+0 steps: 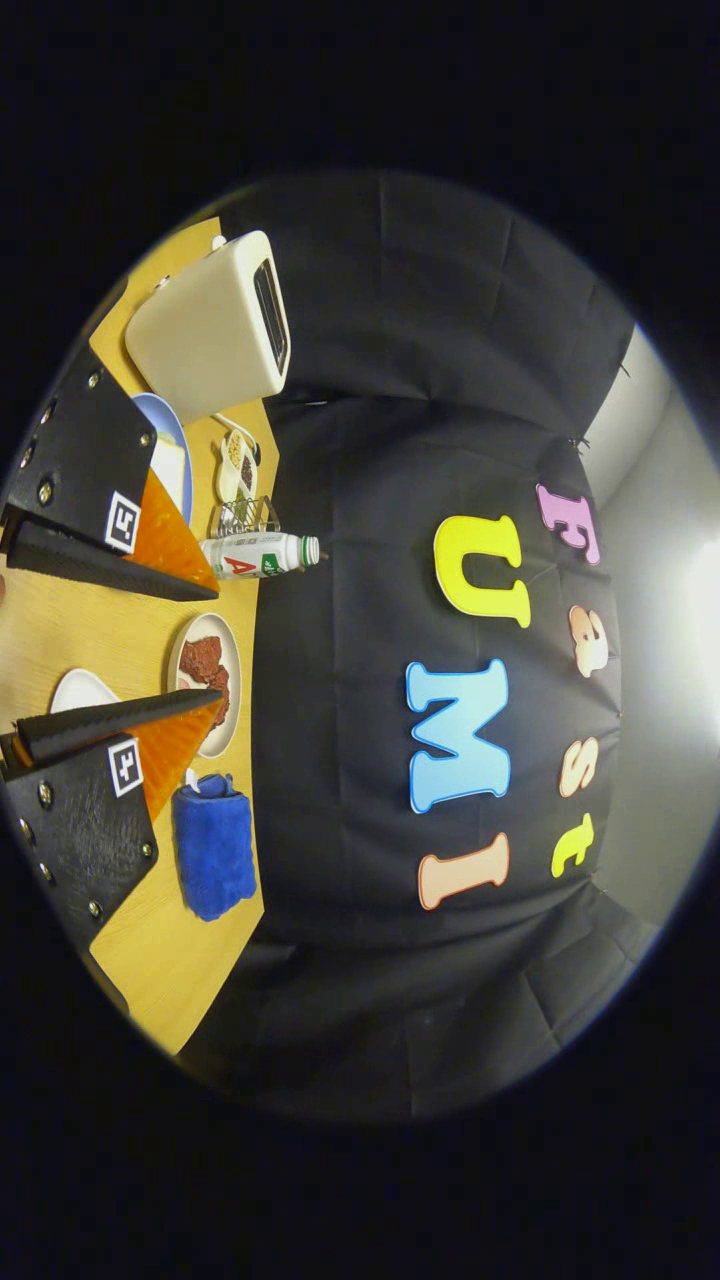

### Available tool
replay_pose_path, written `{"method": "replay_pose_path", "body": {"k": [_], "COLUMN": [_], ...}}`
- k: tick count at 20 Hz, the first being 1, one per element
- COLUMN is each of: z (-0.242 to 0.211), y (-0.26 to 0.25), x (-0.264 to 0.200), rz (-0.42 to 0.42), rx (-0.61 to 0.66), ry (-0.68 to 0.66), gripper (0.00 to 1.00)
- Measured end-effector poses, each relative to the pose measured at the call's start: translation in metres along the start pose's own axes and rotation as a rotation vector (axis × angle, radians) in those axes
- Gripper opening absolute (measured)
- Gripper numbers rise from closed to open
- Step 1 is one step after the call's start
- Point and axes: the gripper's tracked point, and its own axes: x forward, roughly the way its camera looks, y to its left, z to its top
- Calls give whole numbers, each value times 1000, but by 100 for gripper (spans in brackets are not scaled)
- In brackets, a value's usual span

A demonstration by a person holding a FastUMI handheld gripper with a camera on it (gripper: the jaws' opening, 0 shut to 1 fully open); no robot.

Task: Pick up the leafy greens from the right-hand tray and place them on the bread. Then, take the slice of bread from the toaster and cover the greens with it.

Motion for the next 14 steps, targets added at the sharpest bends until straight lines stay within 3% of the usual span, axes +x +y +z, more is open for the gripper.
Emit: {"method": "replay_pose_path", "body": {"k": [1, 3, 7, 14], "z": [-3, -7, 3, -5], "y": [-11, -47, -125, -302], "x": [-2, -8, -37, -81], "rz": [31, 19, 47, -107], "rx": [-17, -39, -52, -57], "ry": [11, 26, -49, -149], "gripper": [74, 100, 97, 96]}}
